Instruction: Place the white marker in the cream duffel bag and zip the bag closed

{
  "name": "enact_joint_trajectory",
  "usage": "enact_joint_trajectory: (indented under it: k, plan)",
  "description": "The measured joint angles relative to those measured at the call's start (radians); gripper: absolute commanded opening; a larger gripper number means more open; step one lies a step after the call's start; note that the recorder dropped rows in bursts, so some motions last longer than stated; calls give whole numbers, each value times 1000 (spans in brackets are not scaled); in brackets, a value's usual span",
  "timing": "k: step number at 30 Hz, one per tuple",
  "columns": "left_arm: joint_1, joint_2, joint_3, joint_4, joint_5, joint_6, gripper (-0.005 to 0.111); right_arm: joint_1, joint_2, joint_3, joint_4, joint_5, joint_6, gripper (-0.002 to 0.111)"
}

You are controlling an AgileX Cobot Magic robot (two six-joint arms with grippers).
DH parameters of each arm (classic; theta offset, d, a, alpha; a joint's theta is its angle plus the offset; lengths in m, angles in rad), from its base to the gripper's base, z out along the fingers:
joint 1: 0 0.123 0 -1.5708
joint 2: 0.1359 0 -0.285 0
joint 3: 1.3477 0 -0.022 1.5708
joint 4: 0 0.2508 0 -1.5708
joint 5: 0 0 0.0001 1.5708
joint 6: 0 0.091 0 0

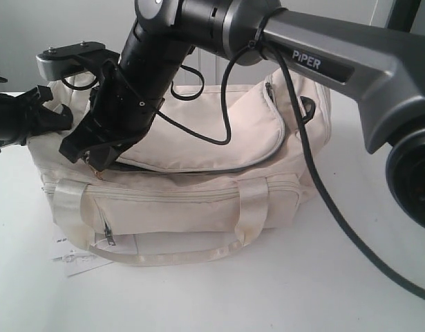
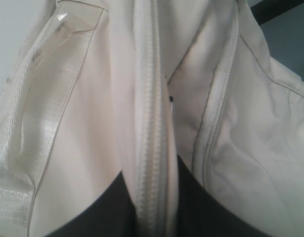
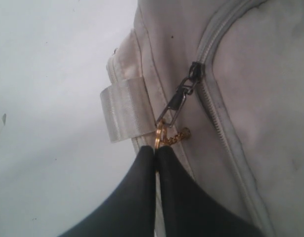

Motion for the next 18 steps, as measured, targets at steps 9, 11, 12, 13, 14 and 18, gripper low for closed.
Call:
enact_joint_trajectory:
  k: [9,11,12,13,14,18]
  plan:
    - [0,0,0,0,0,0,0,0,0,0,-2,0,0,0]
    - [0,0,0,0,0,0,0,0,0,0,-4,0,0,0]
    - [0,0,0,0,0,0,0,0,0,0,-6,0,0,0]
    - [0,0,0,0,0,0,0,0,0,0,-8,0,0,0]
    - [0,0,0,0,0,0,0,0,-2,0,-10,0,0,0]
    - [0,0,0,0,0,0,0,0,-2,0,-16,0,0,0]
